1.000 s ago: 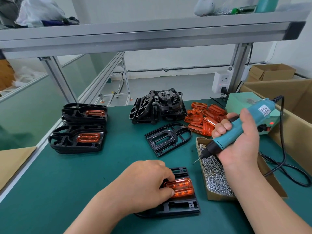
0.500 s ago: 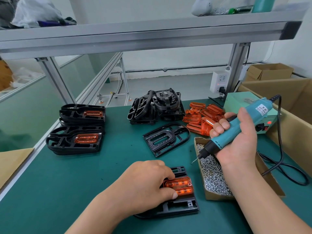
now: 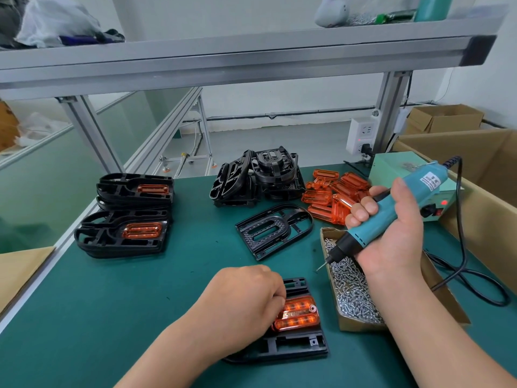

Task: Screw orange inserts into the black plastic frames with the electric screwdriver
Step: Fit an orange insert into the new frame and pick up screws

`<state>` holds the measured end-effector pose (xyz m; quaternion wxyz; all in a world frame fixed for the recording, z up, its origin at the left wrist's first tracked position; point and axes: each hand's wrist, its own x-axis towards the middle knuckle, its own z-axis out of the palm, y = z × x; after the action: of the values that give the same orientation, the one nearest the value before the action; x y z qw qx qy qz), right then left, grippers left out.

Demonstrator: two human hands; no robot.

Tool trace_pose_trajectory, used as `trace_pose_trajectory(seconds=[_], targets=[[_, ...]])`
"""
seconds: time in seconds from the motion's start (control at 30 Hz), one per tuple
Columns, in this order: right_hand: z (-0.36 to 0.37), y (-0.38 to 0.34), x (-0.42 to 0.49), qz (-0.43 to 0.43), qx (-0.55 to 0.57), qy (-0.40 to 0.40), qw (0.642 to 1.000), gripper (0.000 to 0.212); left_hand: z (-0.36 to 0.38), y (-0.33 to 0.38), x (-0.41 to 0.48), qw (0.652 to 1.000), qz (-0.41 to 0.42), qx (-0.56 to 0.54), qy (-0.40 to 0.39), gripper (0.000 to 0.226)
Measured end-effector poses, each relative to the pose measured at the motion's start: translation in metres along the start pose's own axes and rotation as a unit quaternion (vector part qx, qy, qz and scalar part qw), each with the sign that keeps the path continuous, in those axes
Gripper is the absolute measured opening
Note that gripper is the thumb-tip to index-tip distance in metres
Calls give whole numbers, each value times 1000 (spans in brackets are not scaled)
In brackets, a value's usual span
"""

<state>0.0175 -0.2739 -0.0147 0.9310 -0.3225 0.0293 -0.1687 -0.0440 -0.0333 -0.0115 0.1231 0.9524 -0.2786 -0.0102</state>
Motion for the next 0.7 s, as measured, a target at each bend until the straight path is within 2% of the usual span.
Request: trace_pose_trajectory(seconds=[0.7], targets=[[1, 1, 0, 8, 2, 0, 1000, 30, -9, -9, -1, 1000, -28, 10, 2, 18]])
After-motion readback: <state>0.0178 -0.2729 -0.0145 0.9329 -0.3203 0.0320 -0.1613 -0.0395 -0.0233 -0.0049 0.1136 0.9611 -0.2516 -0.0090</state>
